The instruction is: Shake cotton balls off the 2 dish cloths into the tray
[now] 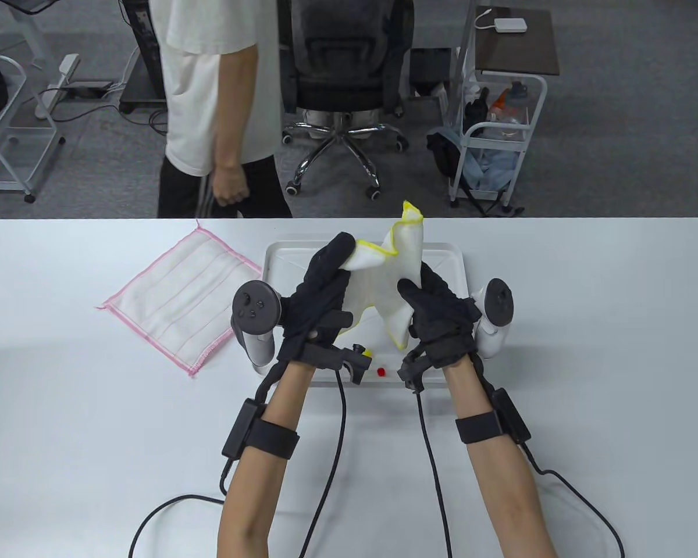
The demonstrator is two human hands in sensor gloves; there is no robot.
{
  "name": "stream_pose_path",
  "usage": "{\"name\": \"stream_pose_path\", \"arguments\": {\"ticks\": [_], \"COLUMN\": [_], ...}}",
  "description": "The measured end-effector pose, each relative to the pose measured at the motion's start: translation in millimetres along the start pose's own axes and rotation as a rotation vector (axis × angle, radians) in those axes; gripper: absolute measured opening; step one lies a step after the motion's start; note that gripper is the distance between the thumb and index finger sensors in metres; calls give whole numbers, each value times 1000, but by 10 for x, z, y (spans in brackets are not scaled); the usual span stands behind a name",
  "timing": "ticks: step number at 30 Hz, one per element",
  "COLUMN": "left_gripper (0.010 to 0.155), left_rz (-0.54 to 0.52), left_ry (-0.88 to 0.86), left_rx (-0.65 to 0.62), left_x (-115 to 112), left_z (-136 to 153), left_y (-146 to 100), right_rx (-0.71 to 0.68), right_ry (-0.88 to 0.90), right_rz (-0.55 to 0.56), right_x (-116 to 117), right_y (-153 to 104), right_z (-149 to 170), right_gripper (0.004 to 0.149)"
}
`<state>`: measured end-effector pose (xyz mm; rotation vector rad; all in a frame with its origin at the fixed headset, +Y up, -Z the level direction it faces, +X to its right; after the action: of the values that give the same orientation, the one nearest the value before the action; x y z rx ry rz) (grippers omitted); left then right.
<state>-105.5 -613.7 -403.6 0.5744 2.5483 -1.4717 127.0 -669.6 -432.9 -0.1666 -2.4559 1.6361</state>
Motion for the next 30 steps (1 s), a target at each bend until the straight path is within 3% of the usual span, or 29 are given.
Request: {"name": "stream_pose_path", "arguments": {"ticks": [2,4,6,8,10,12,15,18,21,23,26,30], "left_gripper": [50,49,49,49,49,50,55,66,74,76,77,77], "left_rz": [18,20,25,2,-22,-30,6,95,119,116,143,188], "left_ry": [37,-15,-34,11,70,118,179,428,782,996,1109,1147], "left_rx": [78,-43,-60,-39,-80,-104,-78,2,138,244,384,483], "left_x": [-14,-74,-79,-51,-36,-29,-27,0,39,70,115,127], "left_z": [42,-92,-155,-217,-322,-414,-467,-521,-537,-499,-345,-101], "left_y": [13,-50,-55,-88,-158,-284,-540,-908,-1268,-1536,-1800,-1940], "right_rx": [76,-62,-92,-11,-41,-92,-103,80,223,324,435,575], "right_ry": [-64,3,63,-111,-254,-439,-530,-431,-342,-273,-172,-132], "right_rz": [14,0,50,-11,-19,29,88,120,269,435,671,855], "right_x": [-25,9,17,30,26,-35,-210,-612,-1121,-1599,-2197,-2723], "right_y": [35,-72,-99,-72,-119,-195,-261,-305,-377,-485,-694,-922], "right_z": [29,-173,-263,-260,-369,-549,-680,-635,-573,-509,-397,-181], "right_gripper": [43,43,43,47,50,49,45,44,45,45,46,48]}}
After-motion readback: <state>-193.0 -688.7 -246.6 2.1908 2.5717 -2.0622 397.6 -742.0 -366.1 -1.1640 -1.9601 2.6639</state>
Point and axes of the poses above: the tracker on the back of each hand, its own z axis roughly to the little-finger side, its own y axis roughly from the wrist to the fingertips, x = y × z, the point moved 3 cm from there along y, roughly from the wrist to the fingertips, and after that the axes turned 14 degrees about z, right-handed, at the moved point
